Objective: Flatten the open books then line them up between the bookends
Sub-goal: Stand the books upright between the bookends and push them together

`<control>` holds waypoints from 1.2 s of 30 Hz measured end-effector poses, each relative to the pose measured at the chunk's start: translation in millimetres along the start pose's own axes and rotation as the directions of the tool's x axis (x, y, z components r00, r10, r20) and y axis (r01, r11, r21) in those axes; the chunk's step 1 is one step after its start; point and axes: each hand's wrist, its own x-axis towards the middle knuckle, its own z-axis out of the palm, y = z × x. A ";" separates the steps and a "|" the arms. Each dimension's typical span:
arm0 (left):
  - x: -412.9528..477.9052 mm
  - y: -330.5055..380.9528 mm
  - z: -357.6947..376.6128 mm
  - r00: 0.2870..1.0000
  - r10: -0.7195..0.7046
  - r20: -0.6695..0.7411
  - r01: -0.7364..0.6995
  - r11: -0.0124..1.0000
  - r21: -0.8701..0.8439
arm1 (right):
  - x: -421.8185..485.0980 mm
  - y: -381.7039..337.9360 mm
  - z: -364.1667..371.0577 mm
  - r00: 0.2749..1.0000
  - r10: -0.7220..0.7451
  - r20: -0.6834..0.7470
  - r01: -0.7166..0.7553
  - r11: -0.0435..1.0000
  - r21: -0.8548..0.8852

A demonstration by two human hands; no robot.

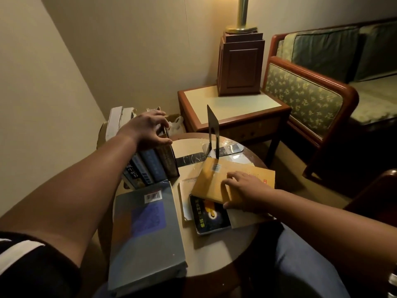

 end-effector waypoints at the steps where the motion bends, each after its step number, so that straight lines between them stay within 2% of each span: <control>1: 0.1 -0.3 -0.2 1.000 0.001 0.004 -0.001 1.000 -0.003 | -3.1 7.5 -0.3 0.998 0.063 -0.019 -0.062 0.997 0.040; 5: 1.7 -1.3 1.3 1.000 0.000 -0.011 0.000 1.000 0.007 | -20.6 48.9 -1.8 0.929 0.366 -0.052 -0.347 0.913 0.213; 8: 4.4 -3.7 1.8 1.000 0.002 -0.006 -0.002 1.000 -0.007 | -30.9 76.3 4.7 0.873 0.488 0.009 -0.442 0.782 0.439; 11: 6.5 -5.4 2.8 1.000 0.011 -0.006 -0.011 1.000 -0.011 | -34.7 85.7 12.5 0.873 0.488 0.020 -0.392 0.674 0.627; 16: 5.1 -5.8 3.7 1.000 0.009 -0.017 -0.009 1.000 -0.010 | -37.2 81.8 19.9 0.843 0.518 -0.145 -0.252 0.619 0.744; 21: 4.1 -2.3 2.4 1.000 0.002 -0.024 -0.002 1.000 0.002 | -36.9 81.4 16.2 0.838 0.507 -0.202 -0.106 0.513 0.852; 28: 2.7 0.4 1.3 1.000 0.012 -0.020 -0.012 1.000 0.007 | -46.2 66.2 -21.9 0.830 0.384 -0.406 0.145 0.554 0.820; 32: 4.0 -1.7 2.6 1.000 0.007 -0.023 -0.007 1.000 0.013 | -46.4 48.3 -64.8 0.792 0.259 -0.552 0.261 0.675 0.690; 36: 5.3 -4.8 2.8 1.000 0.012 -0.003 -0.012 1.000 -0.006 | -32.7 24.0 -106.8 0.746 0.221 -0.628 0.267 0.765 0.587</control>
